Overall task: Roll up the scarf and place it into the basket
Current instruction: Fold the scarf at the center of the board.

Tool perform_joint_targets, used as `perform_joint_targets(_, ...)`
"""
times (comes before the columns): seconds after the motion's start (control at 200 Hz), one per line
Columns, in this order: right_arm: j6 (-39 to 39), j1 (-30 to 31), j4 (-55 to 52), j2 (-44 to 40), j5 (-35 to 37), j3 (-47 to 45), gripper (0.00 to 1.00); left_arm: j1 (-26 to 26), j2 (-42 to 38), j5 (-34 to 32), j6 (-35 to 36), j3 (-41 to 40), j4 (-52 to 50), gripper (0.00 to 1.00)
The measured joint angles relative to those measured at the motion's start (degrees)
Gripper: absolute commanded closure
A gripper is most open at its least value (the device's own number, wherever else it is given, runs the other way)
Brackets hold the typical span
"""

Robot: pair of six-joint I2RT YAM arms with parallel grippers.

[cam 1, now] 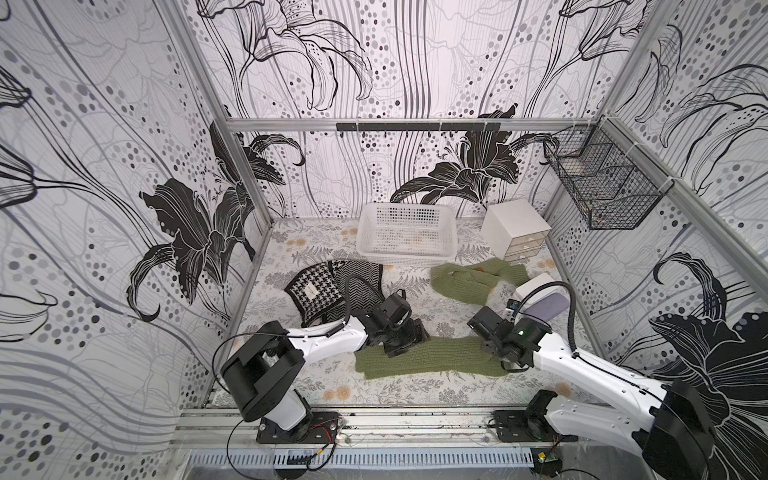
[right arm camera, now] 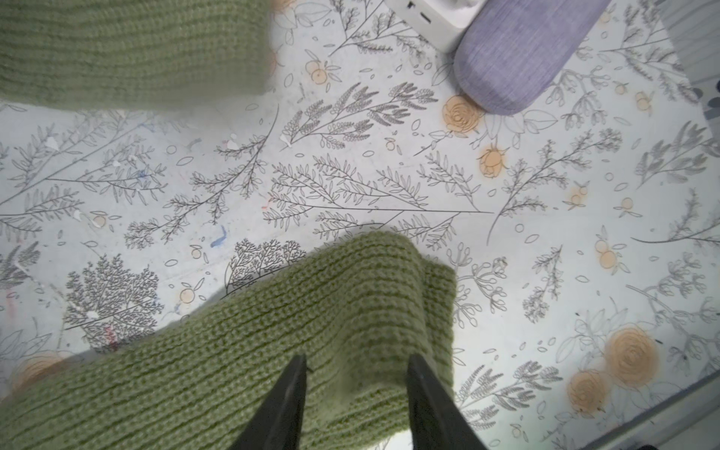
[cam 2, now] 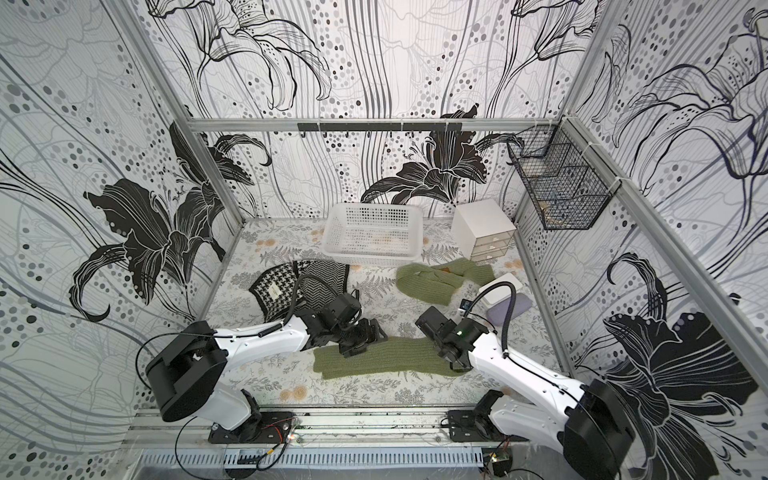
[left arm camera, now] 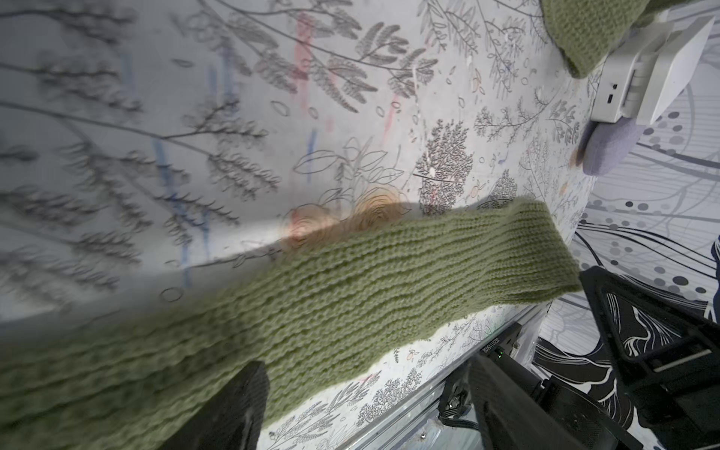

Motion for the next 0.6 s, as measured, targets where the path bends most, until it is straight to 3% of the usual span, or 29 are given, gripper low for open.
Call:
perform_joint_targets(0.135,-2.4,0.0,3.1,7.4,-1.7,0.6,0.56,0.5,4.0,1.7,0.0,-0.7,1.3,0.17)
perform_joint_targets(0.335,-4.1,-0.1,6.8,17.6,-6.4,1.4,0.56,6.5,0.9,3.8,-2.1,-7.0,7.4,0.17)
perform_joint_targets(0.601,-7.9,-0.2,13.7,24.0,-7.8,4.6,0.57,14.3,-1.5,-3.9,-0.1,-7.1,3.5,0.17)
